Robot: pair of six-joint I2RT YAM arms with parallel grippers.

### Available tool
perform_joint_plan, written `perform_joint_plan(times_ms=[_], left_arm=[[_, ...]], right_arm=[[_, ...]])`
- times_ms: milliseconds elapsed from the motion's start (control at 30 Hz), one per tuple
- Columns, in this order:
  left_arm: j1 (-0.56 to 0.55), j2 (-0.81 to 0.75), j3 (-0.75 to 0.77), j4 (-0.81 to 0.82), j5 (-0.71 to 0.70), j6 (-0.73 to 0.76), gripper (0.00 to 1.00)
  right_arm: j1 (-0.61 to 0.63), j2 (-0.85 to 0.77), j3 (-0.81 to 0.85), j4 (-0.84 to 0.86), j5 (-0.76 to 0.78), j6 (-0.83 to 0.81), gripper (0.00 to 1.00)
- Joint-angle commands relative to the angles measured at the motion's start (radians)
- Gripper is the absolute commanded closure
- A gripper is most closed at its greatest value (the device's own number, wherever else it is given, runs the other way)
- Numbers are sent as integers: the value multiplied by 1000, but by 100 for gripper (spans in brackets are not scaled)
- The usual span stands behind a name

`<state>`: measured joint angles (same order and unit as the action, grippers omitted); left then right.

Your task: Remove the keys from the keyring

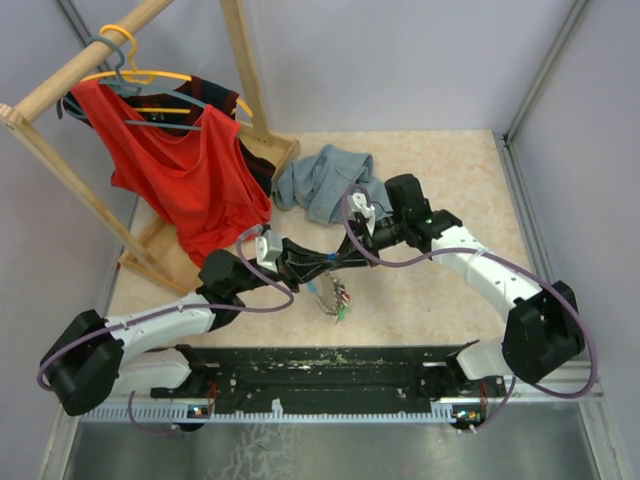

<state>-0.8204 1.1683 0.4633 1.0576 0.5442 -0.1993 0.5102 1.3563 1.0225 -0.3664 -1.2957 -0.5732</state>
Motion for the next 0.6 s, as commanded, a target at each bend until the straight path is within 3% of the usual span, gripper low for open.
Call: perform_joint_plan(times_ms=[0, 267, 567], left_arm=[[-8, -50, 20, 44, 49, 93, 100], [-6, -127, 20, -120, 66, 238, 100], [-7, -53, 95, -181, 106, 233, 100]], right_arm=[[11, 19, 83, -47, -8, -6, 100], [10, 56, 128, -132, -16, -39, 100], [11, 56, 134, -173, -34, -77, 100]])
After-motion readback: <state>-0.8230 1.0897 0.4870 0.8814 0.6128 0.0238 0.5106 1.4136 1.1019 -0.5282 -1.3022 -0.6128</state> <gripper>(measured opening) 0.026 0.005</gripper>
